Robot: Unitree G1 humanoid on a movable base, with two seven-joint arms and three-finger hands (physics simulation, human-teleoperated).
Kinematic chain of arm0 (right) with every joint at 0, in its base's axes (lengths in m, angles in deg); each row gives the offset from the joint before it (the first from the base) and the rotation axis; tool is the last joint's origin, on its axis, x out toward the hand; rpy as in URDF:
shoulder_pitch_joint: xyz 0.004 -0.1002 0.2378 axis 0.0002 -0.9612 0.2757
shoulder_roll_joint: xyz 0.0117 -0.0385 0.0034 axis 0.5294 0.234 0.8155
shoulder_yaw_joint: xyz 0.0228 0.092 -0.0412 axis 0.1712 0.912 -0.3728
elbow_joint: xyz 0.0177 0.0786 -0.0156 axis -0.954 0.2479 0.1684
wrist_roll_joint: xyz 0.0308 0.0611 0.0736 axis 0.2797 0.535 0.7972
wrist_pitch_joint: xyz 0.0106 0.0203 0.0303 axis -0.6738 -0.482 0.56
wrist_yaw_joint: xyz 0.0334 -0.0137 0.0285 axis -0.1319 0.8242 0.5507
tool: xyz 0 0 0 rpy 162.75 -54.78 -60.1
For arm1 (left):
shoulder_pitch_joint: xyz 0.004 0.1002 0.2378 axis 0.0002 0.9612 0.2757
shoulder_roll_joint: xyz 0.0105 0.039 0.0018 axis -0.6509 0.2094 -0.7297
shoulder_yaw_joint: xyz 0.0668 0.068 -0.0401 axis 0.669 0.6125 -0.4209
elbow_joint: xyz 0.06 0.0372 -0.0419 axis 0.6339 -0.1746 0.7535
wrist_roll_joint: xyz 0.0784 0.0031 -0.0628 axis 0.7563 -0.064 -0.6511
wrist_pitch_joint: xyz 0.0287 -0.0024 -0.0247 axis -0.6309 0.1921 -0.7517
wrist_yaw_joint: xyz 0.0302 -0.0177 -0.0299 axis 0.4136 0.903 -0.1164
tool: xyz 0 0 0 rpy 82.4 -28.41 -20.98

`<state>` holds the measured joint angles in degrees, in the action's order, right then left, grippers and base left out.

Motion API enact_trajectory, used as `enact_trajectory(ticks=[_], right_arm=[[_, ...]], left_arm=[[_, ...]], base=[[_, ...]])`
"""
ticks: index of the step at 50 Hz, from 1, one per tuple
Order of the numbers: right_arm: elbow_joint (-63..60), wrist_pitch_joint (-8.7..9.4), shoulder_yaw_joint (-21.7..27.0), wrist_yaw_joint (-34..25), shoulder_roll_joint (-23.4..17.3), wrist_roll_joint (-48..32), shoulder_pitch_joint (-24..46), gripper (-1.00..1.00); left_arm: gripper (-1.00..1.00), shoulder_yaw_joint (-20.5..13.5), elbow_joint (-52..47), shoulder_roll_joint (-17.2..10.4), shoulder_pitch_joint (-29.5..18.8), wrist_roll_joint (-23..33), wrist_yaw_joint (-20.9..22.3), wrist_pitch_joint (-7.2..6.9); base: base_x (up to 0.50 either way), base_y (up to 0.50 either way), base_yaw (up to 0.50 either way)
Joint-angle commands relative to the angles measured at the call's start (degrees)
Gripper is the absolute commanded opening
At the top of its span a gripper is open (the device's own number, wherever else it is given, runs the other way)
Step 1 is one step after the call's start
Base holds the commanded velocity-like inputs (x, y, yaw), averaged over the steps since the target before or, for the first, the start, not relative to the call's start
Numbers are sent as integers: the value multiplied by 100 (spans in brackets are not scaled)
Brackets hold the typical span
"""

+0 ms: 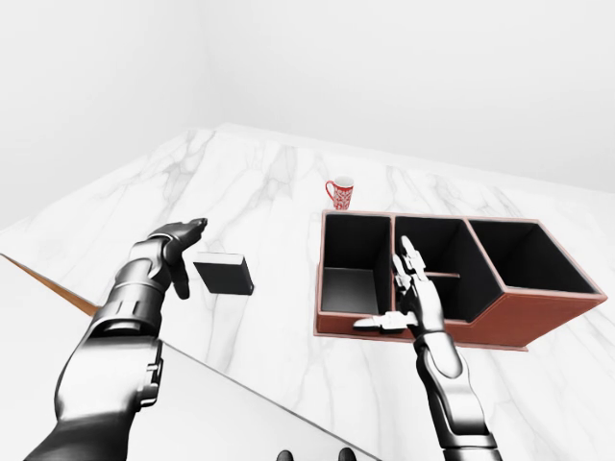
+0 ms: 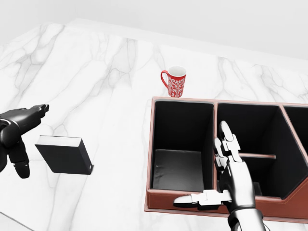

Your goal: Pick up the book and place it in the right compartment of the caddy.

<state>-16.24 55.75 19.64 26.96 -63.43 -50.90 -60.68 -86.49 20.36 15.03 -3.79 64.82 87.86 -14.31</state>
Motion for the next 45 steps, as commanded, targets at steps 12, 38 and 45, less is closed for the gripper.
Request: enact_trajectory(ticks=[12, 38, 45], right_arm=[[330, -8, 39, 176, -3, -136, 296, 100], [307, 4, 38, 163, -4, -135, 290, 100], [338, -6, 43, 161, -5, -129, 307, 100]], left_arm=[[100, 138, 576, 292, -167, 149, -527, 0], [100, 164, 860, 557, 18, 155, -1055, 0], [100, 171, 867, 618, -31, 175, -1192, 0]], base=[[0, 0, 0], [0, 0, 1], [1, 0, 1]])
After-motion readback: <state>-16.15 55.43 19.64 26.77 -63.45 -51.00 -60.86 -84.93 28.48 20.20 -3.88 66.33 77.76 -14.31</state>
